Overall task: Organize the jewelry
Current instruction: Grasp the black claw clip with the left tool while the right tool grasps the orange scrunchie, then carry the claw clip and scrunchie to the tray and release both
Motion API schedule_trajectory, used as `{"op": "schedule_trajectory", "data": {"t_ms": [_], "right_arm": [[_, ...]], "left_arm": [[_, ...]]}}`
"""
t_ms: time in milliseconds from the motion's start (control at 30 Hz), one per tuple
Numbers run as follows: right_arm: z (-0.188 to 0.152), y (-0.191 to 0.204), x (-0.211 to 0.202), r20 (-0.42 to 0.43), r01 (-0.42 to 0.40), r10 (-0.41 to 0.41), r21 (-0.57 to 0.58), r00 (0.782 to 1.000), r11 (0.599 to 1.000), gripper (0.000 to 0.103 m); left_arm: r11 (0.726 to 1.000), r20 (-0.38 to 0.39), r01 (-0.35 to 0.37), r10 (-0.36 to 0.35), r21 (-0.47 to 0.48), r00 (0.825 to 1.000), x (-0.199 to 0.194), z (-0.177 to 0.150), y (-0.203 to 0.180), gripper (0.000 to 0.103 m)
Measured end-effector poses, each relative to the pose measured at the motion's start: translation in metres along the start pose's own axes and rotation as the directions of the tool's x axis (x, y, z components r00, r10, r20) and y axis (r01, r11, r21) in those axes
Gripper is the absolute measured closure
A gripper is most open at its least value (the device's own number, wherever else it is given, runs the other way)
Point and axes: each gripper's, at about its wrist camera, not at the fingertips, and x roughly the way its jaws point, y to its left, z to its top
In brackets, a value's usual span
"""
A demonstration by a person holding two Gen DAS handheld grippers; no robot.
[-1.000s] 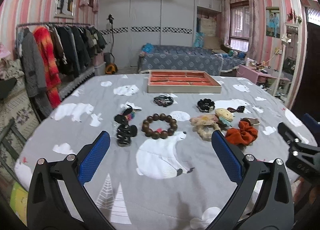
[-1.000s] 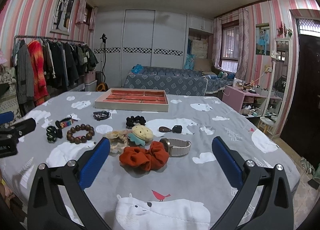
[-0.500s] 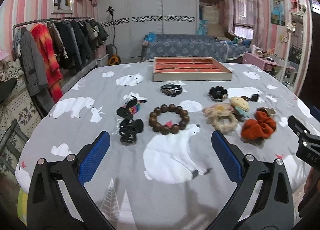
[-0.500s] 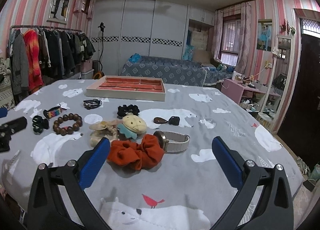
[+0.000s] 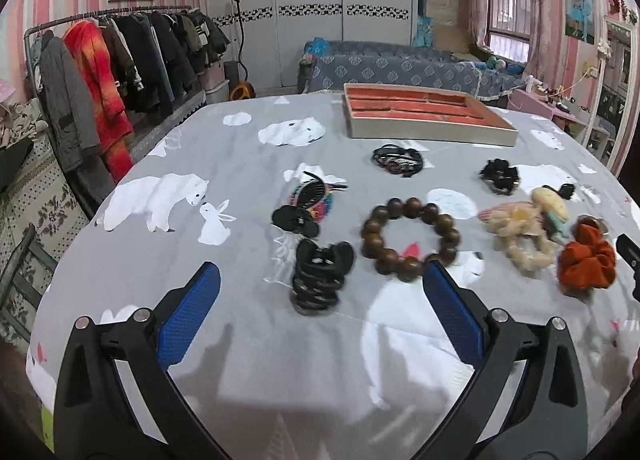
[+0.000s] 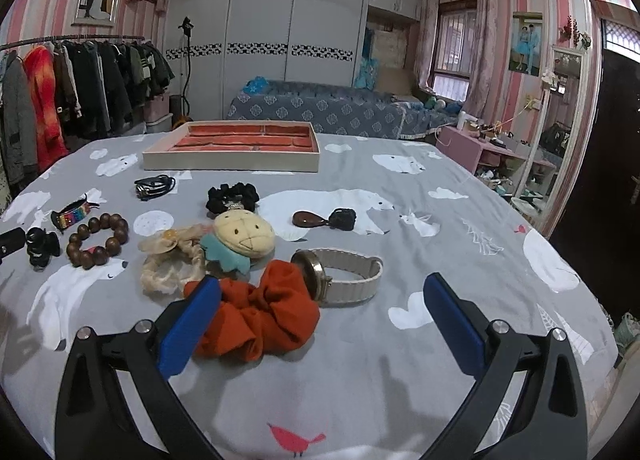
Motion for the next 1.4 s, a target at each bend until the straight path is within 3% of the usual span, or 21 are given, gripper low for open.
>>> {"op": "schedule_trajectory", "data": {"t_ms": [167,300,367,500,567,667,733,933,1100,1400], "right_arm": [[-0.004,0.006,0.019,-0.082,-0.015,0.015,-0.008,0.997,1.000,0.020],[-0.009,0.009,0.032,-0.133,-0.030,0.027,-0.015,0.991,0.999,0.024],[-0.010,0.010,0.037,-0.159,-0.043,0.041,-0.012,0.986,0.999,0.030],[-0.012,0.012,0.044,-0.196,-0.069,0.066,-0.012,0.978,0.998,0.042],[-0.013,0.014,0.044,-0.198,-0.073,0.068,-0.018,0.978,0.997,0.046],[-0.013,0.016,0.048,-0.216,-0.097,0.091,-0.021,0.972,0.995,0.062],[-0.013,0.015,0.049,-0.224,-0.115,0.109,-0.011,0.969,0.993,0.066],[-0.013,0.012,0.047,-0.214,-0.143,0.143,0.014,0.966,0.990,0.080],[-0.011,0.008,0.043,-0.195,-0.176,0.179,0.028,0.965,0.984,0.088],[0.014,-0.003,0.027,-0.094,-0.216,0.217,0.020,0.972,0.976,0.091]], "left_arm": [[1.000,-0.036,-0.002,0.003,0.018,0.999,0.020,0.002,0.010,0.005],[1.000,-0.081,0.006,-0.005,0.008,0.997,0.039,0.001,0.016,0.006],[1.000,-0.115,0.027,-0.028,-0.002,0.993,0.047,0.002,0.018,0.014],[0.999,-0.147,0.044,-0.045,-0.011,0.988,0.055,0.002,0.020,0.019],[0.998,-0.155,0.055,-0.056,-0.010,0.986,0.058,0.001,0.019,0.028],[0.998,-0.171,0.065,-0.065,-0.004,0.983,0.061,0.000,0.017,0.042],[0.996,-0.189,0.083,-0.083,-0.008,0.978,0.065,0.000,0.016,0.048],[0.991,-0.190,0.130,-0.128,-0.002,0.973,0.064,-0.001,0.012,0.067],[0.992,-0.186,0.125,-0.125,-0.011,0.975,0.063,-0.002,0.011,0.067],[0.996,-0.123,0.089,-0.091,-0.021,0.988,0.043,0.014,0.015,0.068]]}}
